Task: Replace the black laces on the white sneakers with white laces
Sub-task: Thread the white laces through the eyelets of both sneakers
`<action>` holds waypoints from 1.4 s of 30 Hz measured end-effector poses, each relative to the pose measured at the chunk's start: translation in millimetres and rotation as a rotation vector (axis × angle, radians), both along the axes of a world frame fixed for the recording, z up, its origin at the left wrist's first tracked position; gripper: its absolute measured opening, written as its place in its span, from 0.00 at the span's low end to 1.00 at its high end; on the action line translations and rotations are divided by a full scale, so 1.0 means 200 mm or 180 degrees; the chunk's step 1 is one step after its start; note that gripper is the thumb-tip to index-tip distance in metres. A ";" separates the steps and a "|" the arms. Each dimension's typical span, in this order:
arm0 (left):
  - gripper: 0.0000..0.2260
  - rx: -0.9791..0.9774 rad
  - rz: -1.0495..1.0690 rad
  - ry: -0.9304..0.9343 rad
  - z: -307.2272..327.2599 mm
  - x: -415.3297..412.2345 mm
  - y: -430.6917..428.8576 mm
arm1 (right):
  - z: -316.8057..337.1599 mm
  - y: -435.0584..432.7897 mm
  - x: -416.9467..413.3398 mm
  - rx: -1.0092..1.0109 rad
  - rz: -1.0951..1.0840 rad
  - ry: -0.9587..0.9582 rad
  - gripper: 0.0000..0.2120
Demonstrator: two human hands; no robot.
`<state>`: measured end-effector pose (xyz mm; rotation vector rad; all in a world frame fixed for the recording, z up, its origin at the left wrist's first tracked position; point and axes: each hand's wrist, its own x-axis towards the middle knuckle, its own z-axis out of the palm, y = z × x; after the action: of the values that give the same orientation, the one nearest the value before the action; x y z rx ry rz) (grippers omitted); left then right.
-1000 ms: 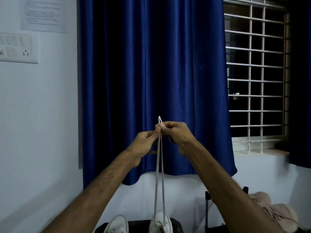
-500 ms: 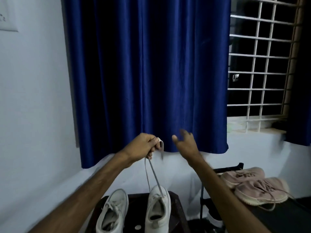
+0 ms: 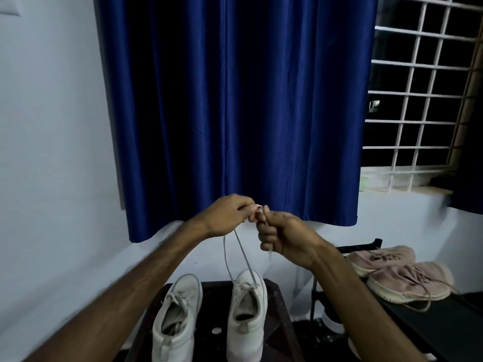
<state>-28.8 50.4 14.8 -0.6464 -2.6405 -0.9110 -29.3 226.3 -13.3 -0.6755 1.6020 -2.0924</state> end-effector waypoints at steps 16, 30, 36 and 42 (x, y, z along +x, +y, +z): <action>0.14 0.1000 -0.0185 -0.1144 -0.43 -0.01 0.00 | -0.25 -0.06 -0.23 0.3718 -0.1472 0.4319 0.10; 0.03 0.1220 0.0753 0.0217 -0.70 -0.04 -0.01 | -0.57 -0.13 -0.21 0.1819 -0.0908 0.2207 0.17; 0.13 0.0820 0.1189 0.0179 -0.77 0.08 0.00 | -0.62 -0.14 -0.25 0.1100 -0.1517 0.0749 0.21; 0.19 -0.1172 0.1062 -0.0367 -0.83 0.09 0.12 | -0.59 -0.19 -0.29 0.2859 -0.1912 0.1140 0.24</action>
<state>-10.9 74.8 -151.6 -0.2153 -2.9252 -0.3821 -87.6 187.8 -130.9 -0.2546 2.9170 -1.3053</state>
